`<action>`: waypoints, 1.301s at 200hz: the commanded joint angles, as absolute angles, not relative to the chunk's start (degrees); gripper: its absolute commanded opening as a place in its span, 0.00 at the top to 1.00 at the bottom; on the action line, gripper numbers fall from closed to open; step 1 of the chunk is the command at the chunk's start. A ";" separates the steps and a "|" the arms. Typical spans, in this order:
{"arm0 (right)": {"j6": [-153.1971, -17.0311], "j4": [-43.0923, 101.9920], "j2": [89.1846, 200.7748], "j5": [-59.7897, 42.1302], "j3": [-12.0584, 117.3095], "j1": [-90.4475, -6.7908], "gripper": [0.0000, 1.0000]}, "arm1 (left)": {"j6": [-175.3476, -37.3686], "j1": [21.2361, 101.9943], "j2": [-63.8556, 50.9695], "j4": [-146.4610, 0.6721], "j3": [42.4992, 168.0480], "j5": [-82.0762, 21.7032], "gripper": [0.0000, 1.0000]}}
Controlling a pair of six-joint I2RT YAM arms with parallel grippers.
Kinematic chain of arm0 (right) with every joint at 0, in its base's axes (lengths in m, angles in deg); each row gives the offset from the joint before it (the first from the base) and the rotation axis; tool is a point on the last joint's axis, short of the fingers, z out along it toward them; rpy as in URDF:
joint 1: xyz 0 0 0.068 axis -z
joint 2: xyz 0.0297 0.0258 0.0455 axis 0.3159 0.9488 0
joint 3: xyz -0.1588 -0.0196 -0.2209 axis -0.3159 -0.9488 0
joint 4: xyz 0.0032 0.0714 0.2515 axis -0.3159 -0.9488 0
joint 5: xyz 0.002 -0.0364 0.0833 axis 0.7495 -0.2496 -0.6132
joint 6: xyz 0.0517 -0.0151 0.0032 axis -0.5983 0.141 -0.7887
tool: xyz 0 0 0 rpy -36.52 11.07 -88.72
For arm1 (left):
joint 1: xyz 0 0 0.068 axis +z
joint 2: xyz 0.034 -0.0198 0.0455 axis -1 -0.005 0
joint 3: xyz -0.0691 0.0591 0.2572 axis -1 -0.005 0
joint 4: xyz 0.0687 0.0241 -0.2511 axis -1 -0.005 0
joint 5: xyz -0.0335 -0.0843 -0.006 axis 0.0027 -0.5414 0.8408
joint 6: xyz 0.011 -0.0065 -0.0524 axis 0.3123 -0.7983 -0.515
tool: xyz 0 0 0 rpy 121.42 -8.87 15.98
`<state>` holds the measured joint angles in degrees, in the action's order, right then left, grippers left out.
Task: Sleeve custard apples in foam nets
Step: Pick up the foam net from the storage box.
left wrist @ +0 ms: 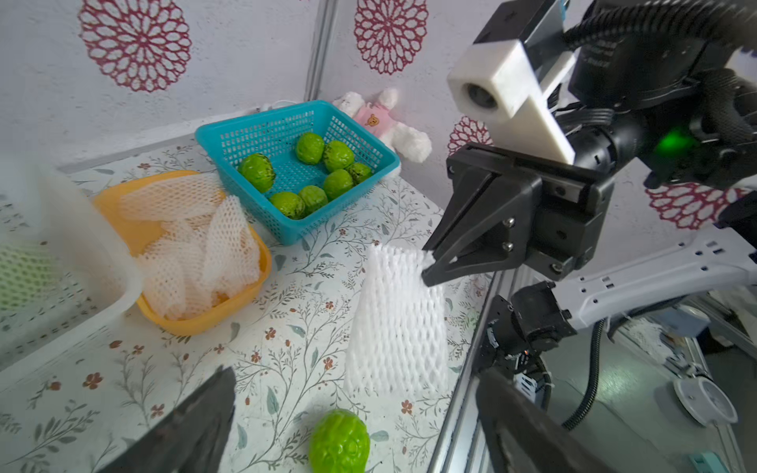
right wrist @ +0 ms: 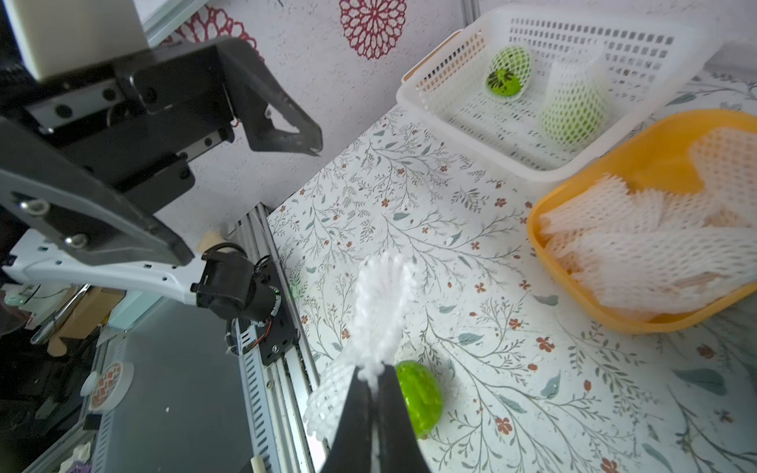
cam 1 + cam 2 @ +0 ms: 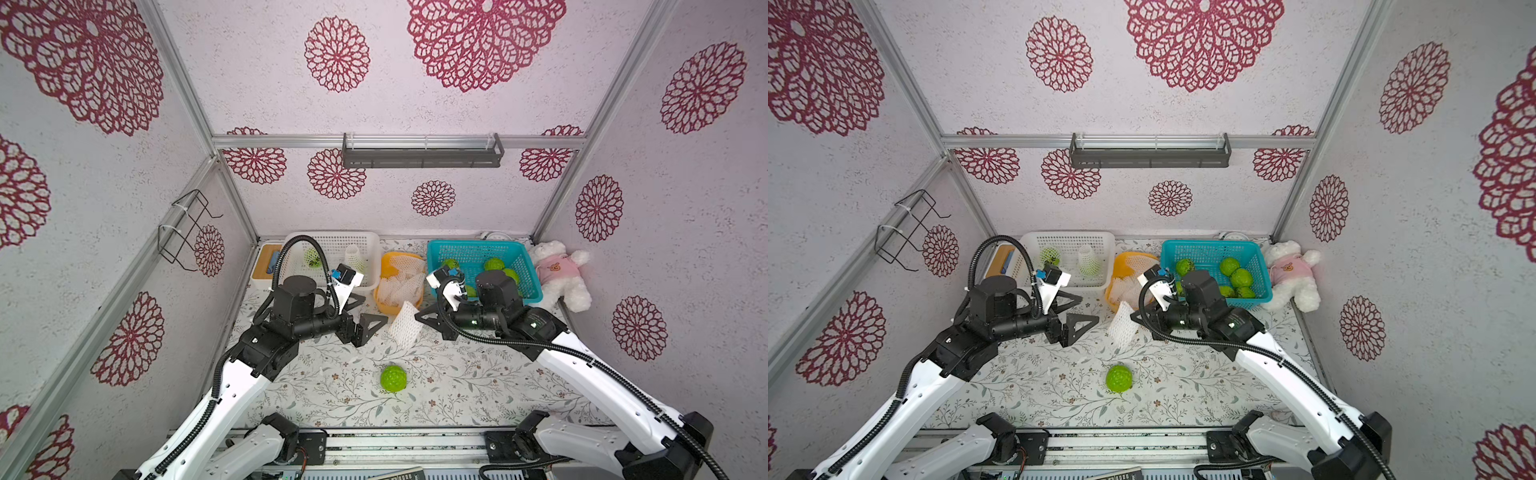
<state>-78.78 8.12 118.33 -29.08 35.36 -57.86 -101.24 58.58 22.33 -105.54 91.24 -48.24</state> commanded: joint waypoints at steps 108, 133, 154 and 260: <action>-79.63 17.48 113.12 -26.86 28.69 -60.25 1.00 | -104.92 47.38 13.17 -97.17 86.92 -47.14 0.59; -79.68 18.59 113.57 -26.00 28.61 -60.25 1.00 | -104.78 47.08 12.86 -97.08 86.84 -46.47 0.71; -79.68 19.16 113.62 -25.09 28.44 -60.25 1.00 | -104.69 47.03 13.08 -96.94 86.77 -45.67 0.78; -78.77 17.46 112.65 -21.94 28.96 -60.25 0.68 | -106.80 47.01 16.08 -92.11 84.22 -35.23 1.00</action>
